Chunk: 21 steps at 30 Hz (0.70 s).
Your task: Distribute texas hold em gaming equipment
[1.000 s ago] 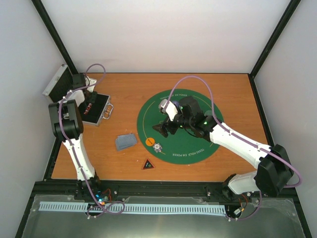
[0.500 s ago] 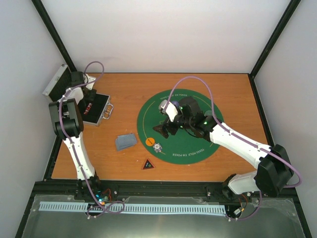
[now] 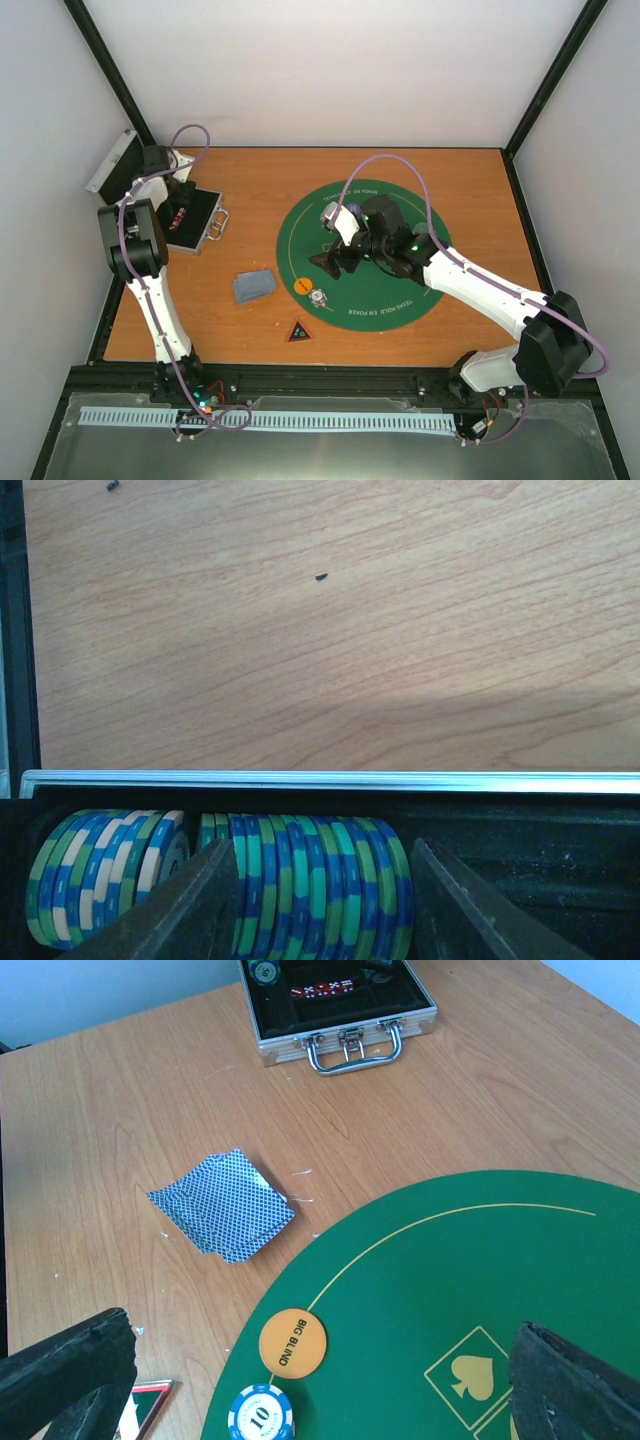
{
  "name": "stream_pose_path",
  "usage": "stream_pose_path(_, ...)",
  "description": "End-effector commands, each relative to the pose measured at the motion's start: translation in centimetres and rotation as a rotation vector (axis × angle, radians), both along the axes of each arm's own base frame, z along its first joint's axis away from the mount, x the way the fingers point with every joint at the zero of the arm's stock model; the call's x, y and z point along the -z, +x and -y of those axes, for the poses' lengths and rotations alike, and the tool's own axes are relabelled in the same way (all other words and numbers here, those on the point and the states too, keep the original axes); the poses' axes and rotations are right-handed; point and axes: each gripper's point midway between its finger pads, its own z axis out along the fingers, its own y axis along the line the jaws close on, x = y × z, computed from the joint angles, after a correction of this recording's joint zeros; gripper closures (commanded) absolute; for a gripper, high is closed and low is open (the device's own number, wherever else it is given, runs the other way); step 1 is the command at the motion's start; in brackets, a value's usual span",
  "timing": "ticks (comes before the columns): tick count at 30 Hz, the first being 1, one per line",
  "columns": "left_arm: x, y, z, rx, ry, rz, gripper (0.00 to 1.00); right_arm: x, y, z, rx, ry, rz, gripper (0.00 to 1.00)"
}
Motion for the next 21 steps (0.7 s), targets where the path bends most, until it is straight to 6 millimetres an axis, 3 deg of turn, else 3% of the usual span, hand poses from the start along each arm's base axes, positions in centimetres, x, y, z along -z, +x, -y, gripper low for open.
stream_pose_path(1, 3.6, -3.6, 0.6, 0.008, -0.05, -0.16, 0.52, -0.3, -0.1, 0.1, -0.004, 0.007, 0.008, 0.0)
stream_pose_path(17, 0.9, -4.5, 0.7, 0.007, -0.052, -0.115, 0.48, 0.0, -0.2, 0.1, -0.009, 0.003, 0.002, 0.0)
stream_pose_path(21, 1.5, -4.2, 0.7, 0.021, -0.057, -0.123, 0.48, -0.1, -0.2, 0.0, -0.011, 0.005, 0.002, 0.0)
